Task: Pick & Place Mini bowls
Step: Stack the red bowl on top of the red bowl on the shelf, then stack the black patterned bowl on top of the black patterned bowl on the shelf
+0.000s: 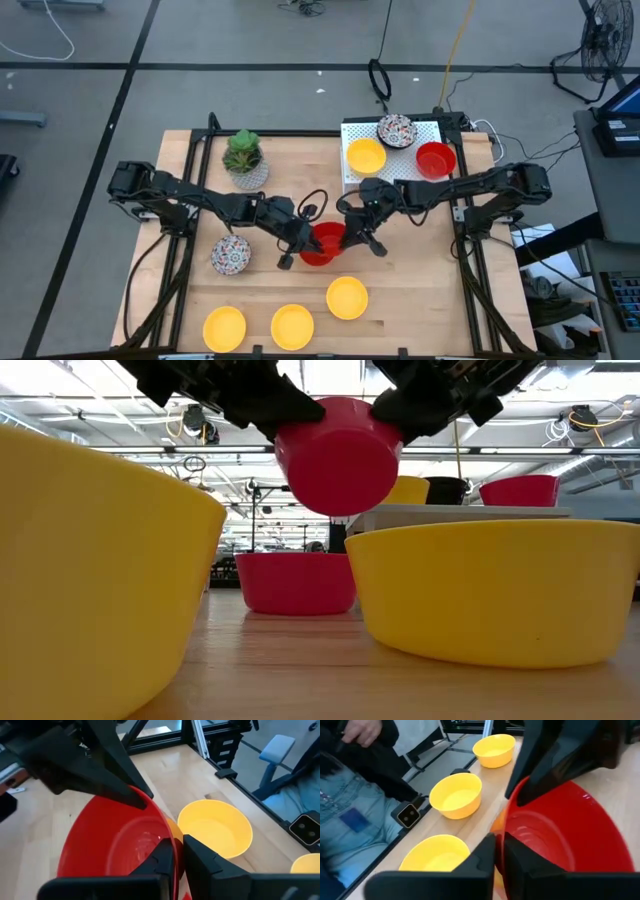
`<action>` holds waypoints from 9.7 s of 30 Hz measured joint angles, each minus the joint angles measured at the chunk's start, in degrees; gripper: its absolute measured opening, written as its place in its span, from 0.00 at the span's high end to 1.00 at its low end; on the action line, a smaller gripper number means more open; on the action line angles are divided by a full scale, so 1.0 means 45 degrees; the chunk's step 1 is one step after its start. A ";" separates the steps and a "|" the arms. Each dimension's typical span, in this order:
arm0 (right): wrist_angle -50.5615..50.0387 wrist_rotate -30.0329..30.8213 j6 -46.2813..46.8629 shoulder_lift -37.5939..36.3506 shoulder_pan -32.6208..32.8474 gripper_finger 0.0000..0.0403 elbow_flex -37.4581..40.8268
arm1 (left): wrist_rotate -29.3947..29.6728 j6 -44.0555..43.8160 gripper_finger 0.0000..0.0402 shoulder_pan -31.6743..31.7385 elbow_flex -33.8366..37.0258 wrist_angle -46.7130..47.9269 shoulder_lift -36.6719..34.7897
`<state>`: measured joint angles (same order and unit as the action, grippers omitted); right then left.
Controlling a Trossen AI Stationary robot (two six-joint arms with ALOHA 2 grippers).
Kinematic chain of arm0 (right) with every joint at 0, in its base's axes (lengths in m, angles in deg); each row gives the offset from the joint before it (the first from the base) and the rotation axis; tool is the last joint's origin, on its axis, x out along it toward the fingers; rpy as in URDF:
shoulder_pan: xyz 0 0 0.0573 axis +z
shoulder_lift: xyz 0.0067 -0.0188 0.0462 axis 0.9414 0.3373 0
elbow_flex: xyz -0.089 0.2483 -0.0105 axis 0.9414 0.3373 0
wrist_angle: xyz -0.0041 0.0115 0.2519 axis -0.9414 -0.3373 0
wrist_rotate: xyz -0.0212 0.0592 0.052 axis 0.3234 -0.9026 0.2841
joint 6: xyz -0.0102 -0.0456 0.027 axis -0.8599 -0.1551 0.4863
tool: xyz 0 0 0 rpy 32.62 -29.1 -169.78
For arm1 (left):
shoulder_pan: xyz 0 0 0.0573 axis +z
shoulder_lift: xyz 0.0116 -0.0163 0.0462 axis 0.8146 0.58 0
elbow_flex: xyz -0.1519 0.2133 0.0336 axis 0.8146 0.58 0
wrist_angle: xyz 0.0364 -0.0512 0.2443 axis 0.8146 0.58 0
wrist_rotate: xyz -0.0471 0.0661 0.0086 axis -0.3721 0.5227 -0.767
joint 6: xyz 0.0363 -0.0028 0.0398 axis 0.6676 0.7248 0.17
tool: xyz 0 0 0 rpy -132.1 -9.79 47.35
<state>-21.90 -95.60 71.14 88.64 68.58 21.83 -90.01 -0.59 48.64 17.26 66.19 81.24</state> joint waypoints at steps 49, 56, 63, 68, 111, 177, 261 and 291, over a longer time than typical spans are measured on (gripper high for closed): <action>-1.4285 1.3281 0.3888 -0.7998 -0.0077 1.00 -0.3262 | 0.3551 -0.0643 0.42 0.0138 -0.0039 -0.2540 -0.0121; -1.7418 1.3732 0.5839 -0.7234 -0.1233 1.00 -0.3646 | 0.3570 -0.0598 0.43 0.0596 -0.0034 -0.2339 -0.0121; -1.7016 1.4017 0.5210 -0.6288 -0.2488 1.00 -0.2778 | 0.3565 -0.0992 0.43 0.0872 -0.0029 -0.2191 -0.0117; -1.6941 1.4023 0.4758 -0.5734 -0.3159 1.00 -0.2485 | 0.3551 -0.1242 0.43 0.0884 -0.0027 -0.1784 -0.0117; -1.3744 0.8940 0.0798 -0.6122 -0.3427 0.66 -0.3317 | 0.1613 -0.1509 0.43 -0.0567 -0.0029 0.4737 0.0062; -0.3536 0.3294 -0.3097 -0.0274 0.0510 0.53 -0.1168 | -0.1959 -0.0816 0.96 -0.0062 -0.0019 0.0670 0.0695; -1.4493 1.3727 0.3637 -0.7222 -0.3081 1.00 -0.1316 | 0.2424 -0.3344 0.54 -0.0107 -0.0024 -0.0221 0.0695; -1.2417 1.3669 0.1608 -0.8191 -0.3180 0.61 -0.1331 | -0.0384 -1.1678 0.54 -0.1390 -0.0019 1.0220 -0.1121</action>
<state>-77.78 -34.09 78.38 51.78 54.27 15.84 -91.74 -53.14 42.38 17.17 112.18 76.19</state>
